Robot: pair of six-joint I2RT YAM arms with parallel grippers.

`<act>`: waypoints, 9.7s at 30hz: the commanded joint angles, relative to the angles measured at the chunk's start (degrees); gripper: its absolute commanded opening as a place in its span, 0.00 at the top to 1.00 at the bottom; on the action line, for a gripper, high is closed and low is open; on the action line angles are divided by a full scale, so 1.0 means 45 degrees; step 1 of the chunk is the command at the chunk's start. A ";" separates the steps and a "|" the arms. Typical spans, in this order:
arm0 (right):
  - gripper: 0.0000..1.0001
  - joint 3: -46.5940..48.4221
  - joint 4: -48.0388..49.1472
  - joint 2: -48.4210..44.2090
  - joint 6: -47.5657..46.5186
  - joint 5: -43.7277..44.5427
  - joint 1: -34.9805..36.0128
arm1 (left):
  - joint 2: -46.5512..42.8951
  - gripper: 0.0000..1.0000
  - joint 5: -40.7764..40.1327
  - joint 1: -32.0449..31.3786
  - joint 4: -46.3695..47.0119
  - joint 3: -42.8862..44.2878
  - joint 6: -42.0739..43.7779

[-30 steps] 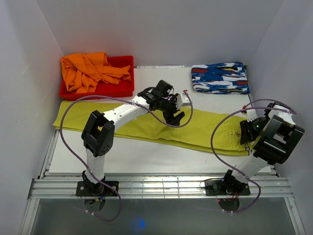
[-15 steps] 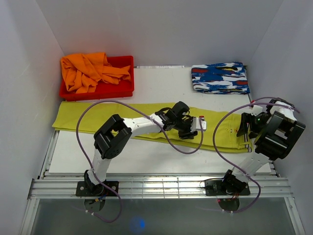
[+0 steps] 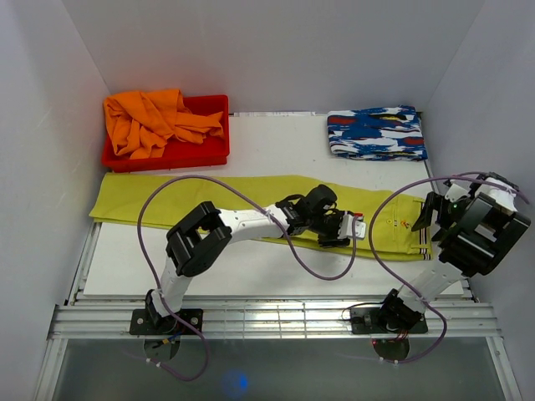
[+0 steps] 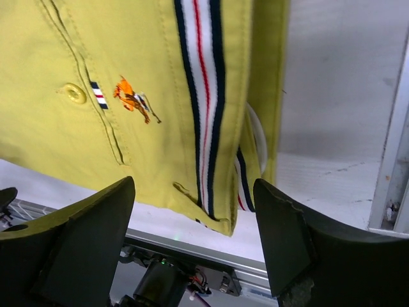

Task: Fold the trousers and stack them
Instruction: Fold the trousers

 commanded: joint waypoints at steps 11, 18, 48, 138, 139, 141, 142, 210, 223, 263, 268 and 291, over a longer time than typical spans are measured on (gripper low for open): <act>0.18 -0.0791 -0.0403 0.1079 0.1140 -0.1060 -0.1380 | 0.0990 0.64 -0.1153 -0.0327 0.0677 0.0080 0.0171; 0.18 -0.1222 -0.0128 0.1352 0.1414 -0.1334 -0.1419 | 0.1147 0.97 -0.1407 -0.0386 0.0599 0.0255 0.0132; 0.18 0.1394 -0.1769 0.0788 0.0535 -0.1043 -0.1986 | 0.0853 1.00 -0.0665 -0.0269 -0.0789 0.1408 -0.1098; 0.92 -0.1592 0.1237 0.1061 -0.1492 0.0946 -0.0346 | 0.0940 0.56 0.1286 0.0706 -0.2743 0.0123 -0.3791; 0.92 -0.1690 0.1606 0.0925 -0.1922 0.1183 -0.0171 | 0.0468 0.53 0.1462 0.0901 -0.2645 -0.0035 -0.4045; 0.92 -0.1905 0.1979 0.0456 -0.3288 0.1613 0.0025 | -0.0392 0.46 0.1776 0.1563 -0.2740 -0.0115 -0.4824; 0.92 -0.2138 0.2155 0.0242 -0.3757 0.1847 0.0200 | -0.1228 0.43 0.1776 0.1819 -0.2799 -0.0135 -0.5061; 0.35 0.3529 0.3270 0.1492 -0.2900 -0.3232 1.0278 | -0.2955 1.00 0.0549 0.4362 -0.0596 -0.4660 0.1966; 0.49 0.0422 0.4480 0.1314 -0.4367 -0.0515 1.1627 | -0.2115 0.95 -0.1994 0.3891 0.0560 -0.4865 -0.0079; 0.92 -0.3390 0.9520 -0.4038 -0.3469 0.1282 1.2155 | 0.1732 0.40 0.7440 0.6548 0.4442 0.1310 -1.8223; 0.62 -0.3254 0.9149 -0.4348 -0.3255 0.1827 1.2097 | 0.2199 0.38 0.7479 0.6470 0.6145 0.1290 -1.9652; 0.56 -0.1300 0.0106 -0.2515 -0.2493 0.1399 0.2274 | 0.3276 1.00 0.5370 0.6645 0.4018 0.2522 -1.5807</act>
